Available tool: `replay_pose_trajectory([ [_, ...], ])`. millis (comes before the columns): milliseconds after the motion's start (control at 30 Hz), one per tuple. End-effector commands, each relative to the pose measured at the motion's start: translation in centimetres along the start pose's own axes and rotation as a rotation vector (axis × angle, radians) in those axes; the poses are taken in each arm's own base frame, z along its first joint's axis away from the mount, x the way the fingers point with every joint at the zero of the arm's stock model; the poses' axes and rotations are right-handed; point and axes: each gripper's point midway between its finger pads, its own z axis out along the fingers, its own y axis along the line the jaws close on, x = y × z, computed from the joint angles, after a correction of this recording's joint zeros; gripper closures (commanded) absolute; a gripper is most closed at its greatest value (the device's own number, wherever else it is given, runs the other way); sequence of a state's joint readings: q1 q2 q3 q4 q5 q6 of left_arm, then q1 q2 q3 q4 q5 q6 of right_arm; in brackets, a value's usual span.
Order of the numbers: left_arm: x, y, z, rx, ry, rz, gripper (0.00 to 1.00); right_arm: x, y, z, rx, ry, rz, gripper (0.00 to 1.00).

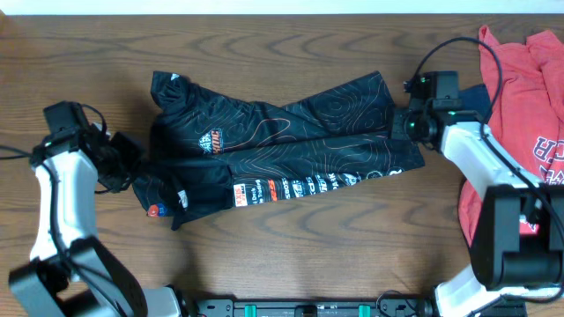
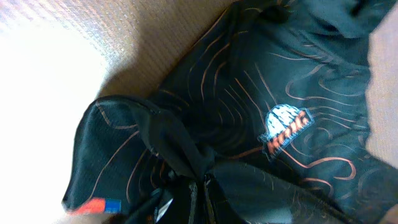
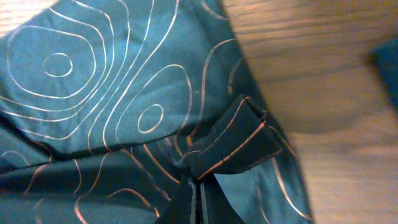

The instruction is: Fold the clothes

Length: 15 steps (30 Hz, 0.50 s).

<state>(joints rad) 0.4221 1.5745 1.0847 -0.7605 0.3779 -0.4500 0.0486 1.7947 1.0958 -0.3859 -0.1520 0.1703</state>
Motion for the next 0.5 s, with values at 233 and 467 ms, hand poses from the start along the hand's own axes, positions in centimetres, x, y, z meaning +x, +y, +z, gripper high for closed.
replay_pose_trajectory([
  [233, -0.8, -1.8, 1.1, 0.036, -0.023, 0.097, 0.24, -1.3, -0.3, 0.2, 0.02, -0.054, -0.004, 0.51],
  [467, 5.1, 0.5, -1.1, -0.066, 0.161, 0.117, 0.24, 1.7, -5.6, -1.8, 0.172, 0.06, 0.157, 0.53],
])
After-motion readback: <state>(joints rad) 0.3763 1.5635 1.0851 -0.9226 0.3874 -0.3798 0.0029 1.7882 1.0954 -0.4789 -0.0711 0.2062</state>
